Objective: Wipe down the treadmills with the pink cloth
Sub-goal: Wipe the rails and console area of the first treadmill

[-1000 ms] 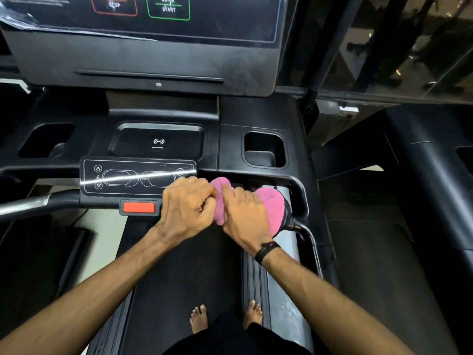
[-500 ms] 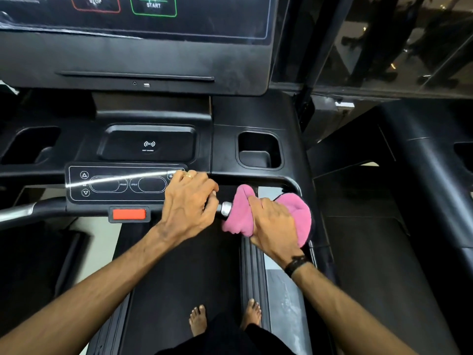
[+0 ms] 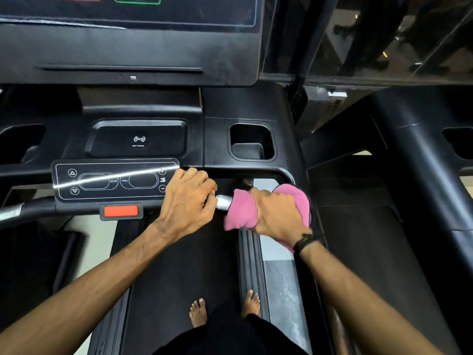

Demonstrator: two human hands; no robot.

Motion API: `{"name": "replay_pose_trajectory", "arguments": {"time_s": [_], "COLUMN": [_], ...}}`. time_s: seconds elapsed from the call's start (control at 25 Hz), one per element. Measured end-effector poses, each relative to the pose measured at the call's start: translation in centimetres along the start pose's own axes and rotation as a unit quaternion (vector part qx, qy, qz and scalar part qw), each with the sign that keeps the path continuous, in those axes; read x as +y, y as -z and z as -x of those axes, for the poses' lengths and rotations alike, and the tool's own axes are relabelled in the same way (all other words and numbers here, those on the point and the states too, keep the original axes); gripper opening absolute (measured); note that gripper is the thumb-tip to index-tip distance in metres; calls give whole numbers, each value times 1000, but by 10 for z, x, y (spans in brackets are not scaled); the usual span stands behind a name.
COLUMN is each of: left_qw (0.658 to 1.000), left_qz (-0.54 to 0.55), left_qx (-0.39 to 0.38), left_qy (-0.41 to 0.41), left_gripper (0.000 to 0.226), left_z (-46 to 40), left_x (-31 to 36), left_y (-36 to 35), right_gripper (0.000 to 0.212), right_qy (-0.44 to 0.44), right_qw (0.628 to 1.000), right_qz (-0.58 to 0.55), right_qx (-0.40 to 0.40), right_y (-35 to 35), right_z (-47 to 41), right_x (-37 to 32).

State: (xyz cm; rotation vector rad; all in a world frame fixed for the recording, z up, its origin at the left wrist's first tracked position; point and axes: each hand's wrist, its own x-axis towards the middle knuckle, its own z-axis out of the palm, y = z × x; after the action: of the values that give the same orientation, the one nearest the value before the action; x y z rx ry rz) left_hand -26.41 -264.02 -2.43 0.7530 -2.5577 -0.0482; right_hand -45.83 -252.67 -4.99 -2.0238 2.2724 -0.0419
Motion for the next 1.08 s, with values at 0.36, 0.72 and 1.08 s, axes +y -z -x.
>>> {"name": "replay_pose_trajectory", "arguments": {"time_s": [0.36, 0.72, 1.08], "left_qw": [1000, 998, 1000], "left_qz": [-3, -37, 3], "left_qx": [-18, -28, -4], "left_qy": [16, 30, 30], "left_gripper": [14, 14, 29], "left_z": [4, 8, 17], "left_x": [6, 15, 15], "left_y": [-7, -5, 12], "right_gripper": [32, 42, 79], "right_qy": [-37, -43, -52], "right_qw": [990, 993, 984], "right_qz": [52, -75, -93], "right_qx": [126, -80, 145], "right_y": [-27, 13, -27], "right_z": [17, -8, 23], "right_x": [-12, -2, -33]}}
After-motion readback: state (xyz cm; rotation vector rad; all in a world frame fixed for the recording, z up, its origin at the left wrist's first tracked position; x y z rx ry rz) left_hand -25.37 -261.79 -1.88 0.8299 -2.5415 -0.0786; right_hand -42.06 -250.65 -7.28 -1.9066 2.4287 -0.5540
